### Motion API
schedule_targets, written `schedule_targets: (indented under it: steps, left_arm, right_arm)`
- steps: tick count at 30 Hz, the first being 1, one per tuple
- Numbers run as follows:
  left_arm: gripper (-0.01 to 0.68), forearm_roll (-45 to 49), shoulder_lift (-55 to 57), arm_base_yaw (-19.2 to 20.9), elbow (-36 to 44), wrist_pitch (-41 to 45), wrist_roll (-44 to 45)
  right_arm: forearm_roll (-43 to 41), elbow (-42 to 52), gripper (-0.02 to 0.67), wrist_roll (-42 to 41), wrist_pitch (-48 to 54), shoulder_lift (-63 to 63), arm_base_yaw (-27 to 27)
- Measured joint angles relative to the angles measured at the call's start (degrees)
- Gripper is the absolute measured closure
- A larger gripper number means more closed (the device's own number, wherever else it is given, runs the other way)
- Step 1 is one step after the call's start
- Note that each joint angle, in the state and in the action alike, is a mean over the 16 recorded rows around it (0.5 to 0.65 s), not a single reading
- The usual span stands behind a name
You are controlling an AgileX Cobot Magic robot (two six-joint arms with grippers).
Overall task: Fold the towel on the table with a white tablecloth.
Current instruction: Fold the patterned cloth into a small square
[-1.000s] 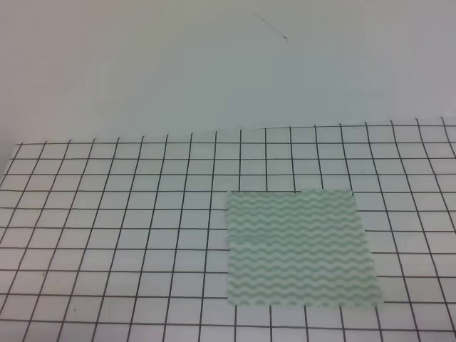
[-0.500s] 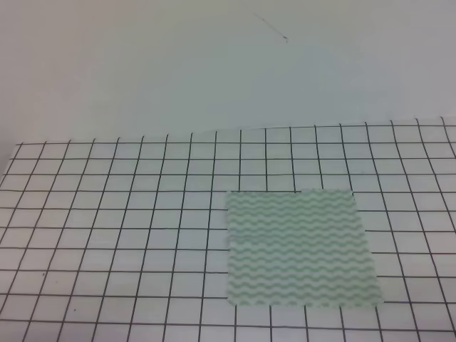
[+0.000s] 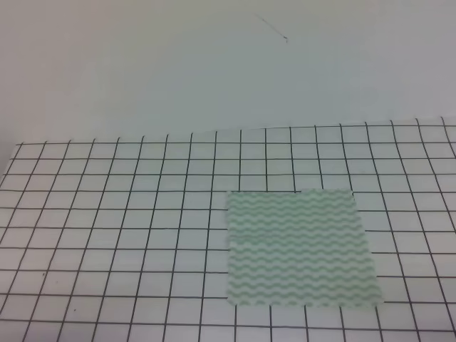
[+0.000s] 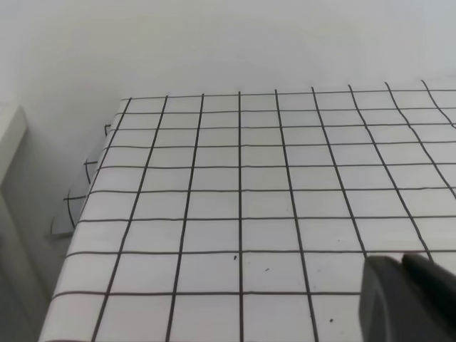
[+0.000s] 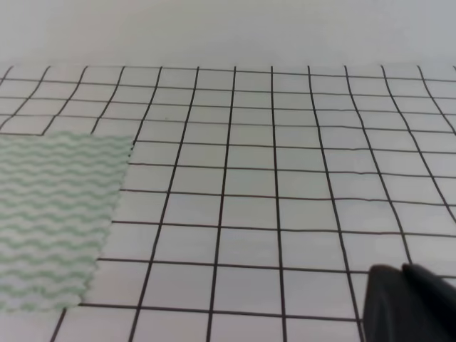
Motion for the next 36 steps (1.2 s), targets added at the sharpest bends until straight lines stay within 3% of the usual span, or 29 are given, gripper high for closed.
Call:
schedule_targets:
  steps: [5,10,19,28,36]
  left_arm:
    - [0.675,-3.6,0.0,0.0,0.0,0.0,0.0]
    - [0.675,-10.2,0.0,0.0,0.0,-0.3,-0.1]
    - [0.675,-31.0,0.0,0.0,0.0,-1.0,-0.1]
    - [0.675,-51.0,0.0,0.0,0.0,-1.6,-0.1]
    - [0.675,-57.4,0.0,0.0,0.0,-1.6,0.3]
  right_arm:
    - [7.1,0.0,0.650,0.3,-3.0,0.0,0.0]
    - [20.7,0.0,0.650,1.2,-8.7,0.0,0.0]
    - [42.6,0.0,0.650,2.6,-19.1,0.0,0.0]
    - [46.2,0.0,0.650,2.7,-21.2,0.0,0.0]
    - [46.1,-1.2,0.650,-2.1,-18.0,0.0,0.0]
